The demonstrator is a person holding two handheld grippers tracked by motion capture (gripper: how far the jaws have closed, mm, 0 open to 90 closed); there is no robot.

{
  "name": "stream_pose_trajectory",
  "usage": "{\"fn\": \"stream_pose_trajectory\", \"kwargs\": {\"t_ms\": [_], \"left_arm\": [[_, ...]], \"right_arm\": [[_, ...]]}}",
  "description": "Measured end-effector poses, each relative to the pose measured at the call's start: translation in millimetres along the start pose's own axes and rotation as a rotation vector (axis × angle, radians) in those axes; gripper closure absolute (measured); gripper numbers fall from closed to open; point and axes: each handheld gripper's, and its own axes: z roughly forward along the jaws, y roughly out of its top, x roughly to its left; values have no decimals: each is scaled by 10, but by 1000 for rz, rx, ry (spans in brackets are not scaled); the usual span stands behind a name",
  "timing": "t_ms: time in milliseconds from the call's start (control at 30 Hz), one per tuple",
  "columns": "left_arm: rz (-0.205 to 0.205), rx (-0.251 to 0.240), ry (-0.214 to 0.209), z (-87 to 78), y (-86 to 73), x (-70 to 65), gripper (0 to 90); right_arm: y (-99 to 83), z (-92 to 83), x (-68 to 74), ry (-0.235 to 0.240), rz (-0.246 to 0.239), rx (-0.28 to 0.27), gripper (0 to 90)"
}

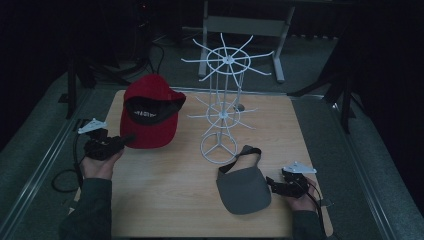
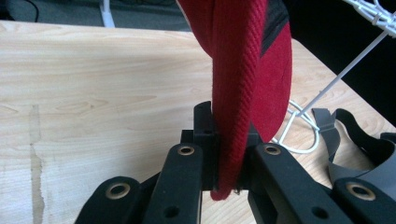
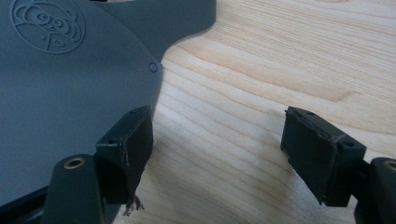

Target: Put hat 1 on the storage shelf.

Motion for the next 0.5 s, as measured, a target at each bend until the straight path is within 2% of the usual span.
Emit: {"fn": "stream_pose_trajectory", "kwargs": {"t_ms": [500], "left_arm": [[13, -49, 13, -96, 150, -45, 858]], "right_arm": [[0, 0, 1, 0, 1, 0, 250]]}}
